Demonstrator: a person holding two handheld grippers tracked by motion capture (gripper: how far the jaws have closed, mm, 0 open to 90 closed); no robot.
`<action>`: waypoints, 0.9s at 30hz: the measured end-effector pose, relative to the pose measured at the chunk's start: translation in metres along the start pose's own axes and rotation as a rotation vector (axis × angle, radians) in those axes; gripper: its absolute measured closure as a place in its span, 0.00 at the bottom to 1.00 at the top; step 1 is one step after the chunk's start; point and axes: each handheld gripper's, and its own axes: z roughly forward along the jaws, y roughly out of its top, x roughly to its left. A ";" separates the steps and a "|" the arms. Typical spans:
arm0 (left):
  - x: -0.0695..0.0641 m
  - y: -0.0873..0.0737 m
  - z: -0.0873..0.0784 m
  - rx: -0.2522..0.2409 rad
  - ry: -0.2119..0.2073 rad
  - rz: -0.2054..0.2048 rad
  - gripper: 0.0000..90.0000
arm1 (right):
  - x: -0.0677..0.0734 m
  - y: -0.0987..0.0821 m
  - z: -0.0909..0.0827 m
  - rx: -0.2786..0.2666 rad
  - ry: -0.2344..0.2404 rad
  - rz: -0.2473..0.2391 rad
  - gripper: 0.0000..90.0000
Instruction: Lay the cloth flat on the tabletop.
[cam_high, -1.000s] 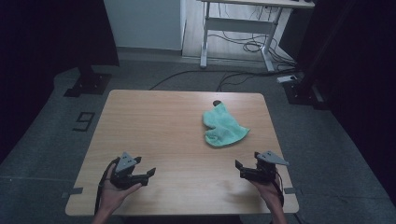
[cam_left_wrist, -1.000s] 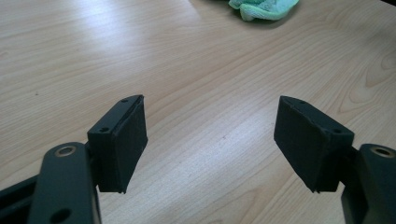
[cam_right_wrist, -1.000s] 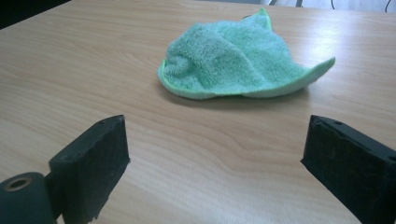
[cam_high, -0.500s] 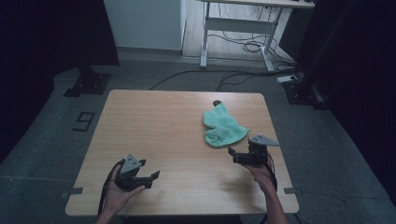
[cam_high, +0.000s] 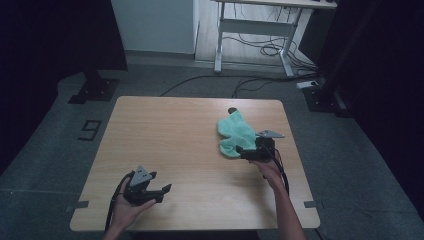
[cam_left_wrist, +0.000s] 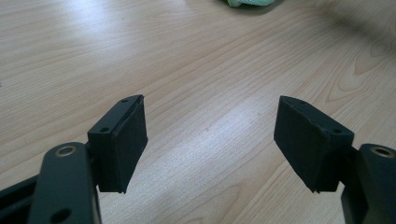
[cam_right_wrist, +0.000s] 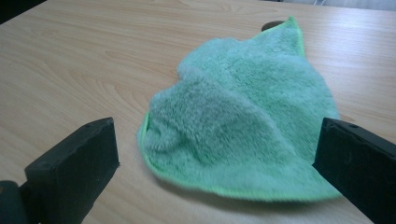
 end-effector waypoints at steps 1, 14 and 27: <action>0.000 0.000 0.000 0.000 0.000 -0.002 0.28 | 0.000 0.001 0.004 0.000 0.002 0.000 0.00; -0.001 -0.001 0.001 0.009 -0.004 0.003 0.29 | 0.001 0.020 0.044 0.047 0.003 0.001 0.00; 0.003 -0.003 -0.002 0.004 0.009 -0.008 0.29 | -0.017 0.019 0.086 0.130 -0.025 0.047 0.00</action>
